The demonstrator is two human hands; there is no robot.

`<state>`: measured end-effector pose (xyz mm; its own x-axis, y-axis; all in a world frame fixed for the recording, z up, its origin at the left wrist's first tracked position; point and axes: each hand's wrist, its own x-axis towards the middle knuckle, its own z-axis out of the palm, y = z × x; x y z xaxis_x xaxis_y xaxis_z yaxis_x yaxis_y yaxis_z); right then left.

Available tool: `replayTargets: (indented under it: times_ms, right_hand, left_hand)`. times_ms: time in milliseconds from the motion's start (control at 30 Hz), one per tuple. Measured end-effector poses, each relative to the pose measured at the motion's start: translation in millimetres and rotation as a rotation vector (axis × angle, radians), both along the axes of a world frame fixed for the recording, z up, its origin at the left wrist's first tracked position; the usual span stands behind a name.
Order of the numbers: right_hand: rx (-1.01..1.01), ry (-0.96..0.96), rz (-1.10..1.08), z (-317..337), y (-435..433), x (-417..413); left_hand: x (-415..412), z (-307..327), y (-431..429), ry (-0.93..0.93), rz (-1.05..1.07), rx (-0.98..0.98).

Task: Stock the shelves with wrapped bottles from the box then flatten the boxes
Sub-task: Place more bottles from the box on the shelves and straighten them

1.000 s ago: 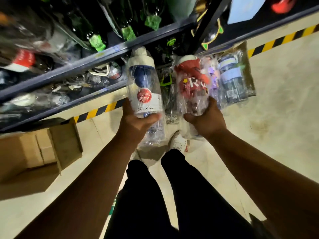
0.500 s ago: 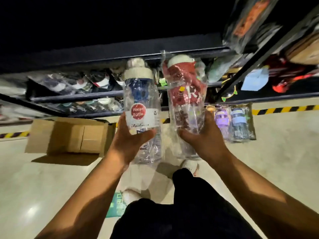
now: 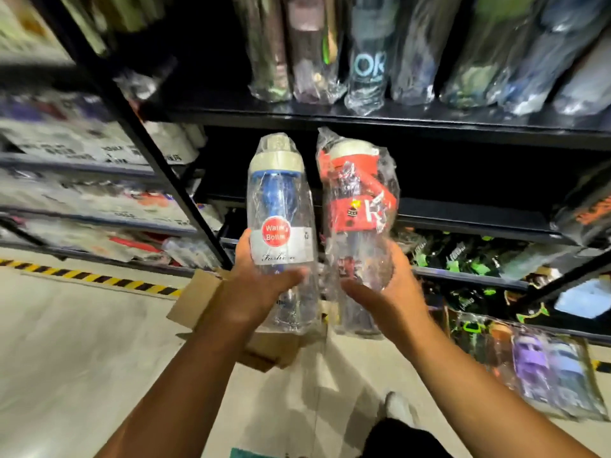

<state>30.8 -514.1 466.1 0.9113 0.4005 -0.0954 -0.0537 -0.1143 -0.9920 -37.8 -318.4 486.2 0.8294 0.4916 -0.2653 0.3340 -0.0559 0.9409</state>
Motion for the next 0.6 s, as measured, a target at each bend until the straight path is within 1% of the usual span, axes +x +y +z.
replayTargets:
  times_ms: [100, 267, 400, 600]
  right_hand:
    - [-0.022, -0.101, -0.021, 25.8, 43.7, 4.7]
    - [0.029, -0.167, 0.021, 49.4, 110.1, 39.5]
    - [0.064, -0.221, 0.043, 63.4, 168.2, 79.7]
    - [0.112, -0.256, 0.091, 82.7, 260.3, 152.1]
  left_hand:
    - [-4.3, 22.4, 44.9, -0.054, 0.025, 0.023]
    - [13.3, 51.7, 110.2, -0.164, 0.047, 0.067]
    - [45.4, 72.5, 155.0, -0.263, 0.052, 0.111]
    - [109.9, 91.6, 227.1, -0.279, 0.088, 0.159]
